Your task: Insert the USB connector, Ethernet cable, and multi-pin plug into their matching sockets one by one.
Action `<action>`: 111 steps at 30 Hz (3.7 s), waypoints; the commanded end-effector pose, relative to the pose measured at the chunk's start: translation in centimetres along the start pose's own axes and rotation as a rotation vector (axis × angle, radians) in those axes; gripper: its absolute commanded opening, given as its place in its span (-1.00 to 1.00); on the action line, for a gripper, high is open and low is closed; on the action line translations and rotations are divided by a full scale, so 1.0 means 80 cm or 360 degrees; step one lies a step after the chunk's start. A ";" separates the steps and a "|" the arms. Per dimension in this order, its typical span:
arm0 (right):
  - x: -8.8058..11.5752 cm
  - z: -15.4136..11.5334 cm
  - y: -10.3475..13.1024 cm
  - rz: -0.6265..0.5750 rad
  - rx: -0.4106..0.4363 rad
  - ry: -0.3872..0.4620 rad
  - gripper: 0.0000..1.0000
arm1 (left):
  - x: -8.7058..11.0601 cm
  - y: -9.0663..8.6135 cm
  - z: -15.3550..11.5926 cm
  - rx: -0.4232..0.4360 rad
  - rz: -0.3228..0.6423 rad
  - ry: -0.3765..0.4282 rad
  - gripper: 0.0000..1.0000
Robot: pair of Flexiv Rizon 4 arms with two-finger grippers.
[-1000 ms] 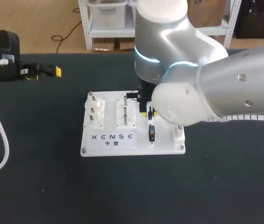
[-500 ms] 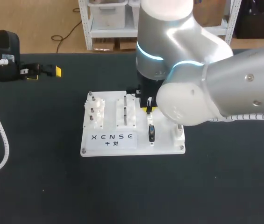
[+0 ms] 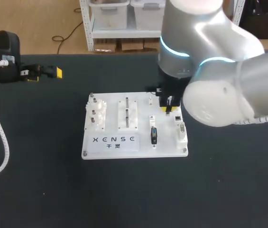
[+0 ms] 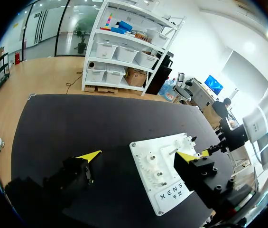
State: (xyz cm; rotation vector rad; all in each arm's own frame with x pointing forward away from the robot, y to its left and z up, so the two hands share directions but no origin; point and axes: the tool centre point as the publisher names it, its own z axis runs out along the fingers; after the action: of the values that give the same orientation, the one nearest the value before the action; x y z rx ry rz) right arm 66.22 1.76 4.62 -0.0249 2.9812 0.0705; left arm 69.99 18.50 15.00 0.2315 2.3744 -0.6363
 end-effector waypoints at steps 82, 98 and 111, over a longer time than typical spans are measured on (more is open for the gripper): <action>-0.008 0.026 -0.036 0.0044 0.0090 -0.0076 -1.00 | 0.000 0.000 0.000 0.0000 0.0000 0.0000 1.00; -0.001 0.047 -0.039 0.0060 0.0148 -0.0036 -1.00 | 0.000 0.000 0.000 0.0000 0.0000 0.0000 1.00; -0.005 0.057 -0.044 0.0071 0.0167 -0.0005 -1.00 | 0.000 0.000 0.000 0.0000 0.0000 0.0000 1.00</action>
State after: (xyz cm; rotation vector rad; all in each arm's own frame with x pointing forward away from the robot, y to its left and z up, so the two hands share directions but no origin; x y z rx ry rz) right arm 67.05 -1.18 1.37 0.0559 2.9738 -0.0815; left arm 69.99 18.50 15.00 0.2315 2.3744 -0.6363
